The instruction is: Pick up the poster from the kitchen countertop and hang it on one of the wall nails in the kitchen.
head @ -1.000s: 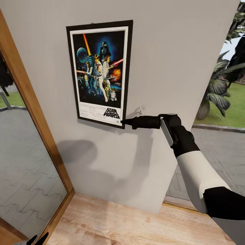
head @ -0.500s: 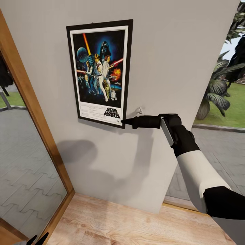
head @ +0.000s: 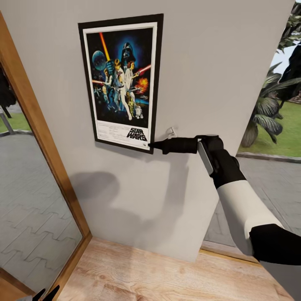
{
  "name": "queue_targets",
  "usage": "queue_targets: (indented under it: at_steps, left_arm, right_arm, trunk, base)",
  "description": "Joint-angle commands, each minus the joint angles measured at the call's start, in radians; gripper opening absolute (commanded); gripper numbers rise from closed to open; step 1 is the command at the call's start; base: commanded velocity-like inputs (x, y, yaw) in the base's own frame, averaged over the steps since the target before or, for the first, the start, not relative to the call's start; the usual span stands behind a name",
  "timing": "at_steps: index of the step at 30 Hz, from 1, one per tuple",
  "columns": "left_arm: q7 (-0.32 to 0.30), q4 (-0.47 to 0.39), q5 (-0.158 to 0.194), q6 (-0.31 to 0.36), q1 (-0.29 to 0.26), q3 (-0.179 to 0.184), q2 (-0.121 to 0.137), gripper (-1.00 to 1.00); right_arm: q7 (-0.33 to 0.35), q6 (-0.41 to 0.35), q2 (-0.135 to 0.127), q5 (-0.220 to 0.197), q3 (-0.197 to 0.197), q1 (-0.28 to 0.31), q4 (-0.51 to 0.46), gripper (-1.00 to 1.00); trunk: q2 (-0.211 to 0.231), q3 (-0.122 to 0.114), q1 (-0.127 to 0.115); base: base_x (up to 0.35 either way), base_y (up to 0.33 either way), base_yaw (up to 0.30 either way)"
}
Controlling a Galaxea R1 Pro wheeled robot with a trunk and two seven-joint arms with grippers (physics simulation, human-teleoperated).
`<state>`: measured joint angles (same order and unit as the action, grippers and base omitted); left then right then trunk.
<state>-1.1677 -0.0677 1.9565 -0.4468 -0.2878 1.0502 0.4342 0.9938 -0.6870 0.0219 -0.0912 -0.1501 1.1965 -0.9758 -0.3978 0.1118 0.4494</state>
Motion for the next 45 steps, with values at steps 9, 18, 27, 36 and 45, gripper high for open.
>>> queue_targets:
  at_steps: [9, 18, 27, 36, 45]
  left_arm:
    - [-0.001, -0.001, 0.009, -0.004, -0.001, 0.009, 0.001, 1.00]
    - [-0.001, -0.001, 0.009, -0.004, -0.001, 0.008, 0.001, 1.00]
    - [-0.001, -0.001, 0.009, -0.004, -0.001, 0.008, 0.001, 1.00]
    - [-0.002, 0.000, 0.010, -0.004, -0.001, 0.004, -0.003, 1.00]
    - [-0.002, 0.000, 0.010, -0.004, -0.001, 0.004, -0.003, 1.00]
  right_arm:
    - [-0.002, -0.011, 0.002, -0.012, -0.001, 0.009, 0.017, -1.00]
    - [-0.003, -0.010, 0.003, -0.012, -0.002, 0.009, 0.035, -1.00]
    - [-0.003, -0.009, 0.003, -0.012, -0.002, 0.009, 0.037, -1.00]
    - [0.003, 0.001, -0.005, -0.016, 0.000, -0.003, 0.024, -1.00]
    - [0.003, 0.001, -0.005, -0.016, 0.000, -0.003, 0.024, -1.00]
  trunk:
    - [-0.002, 0.002, 0.001]
    - [-0.002, 0.002, 0.001]
    - [-0.002, 0.002, 0.001]
    - [-0.002, 0.002, 0.001]
    - [-0.002, 0.002, 0.001]
  base:
    - [0.000, 0.000, 0.000]
    - [0.000, 0.000, 0.000]
    - [0.000, 0.000, 0.000]
    - [0.000, 0.000, 0.000]
    - [0.000, 0.000, 0.000]
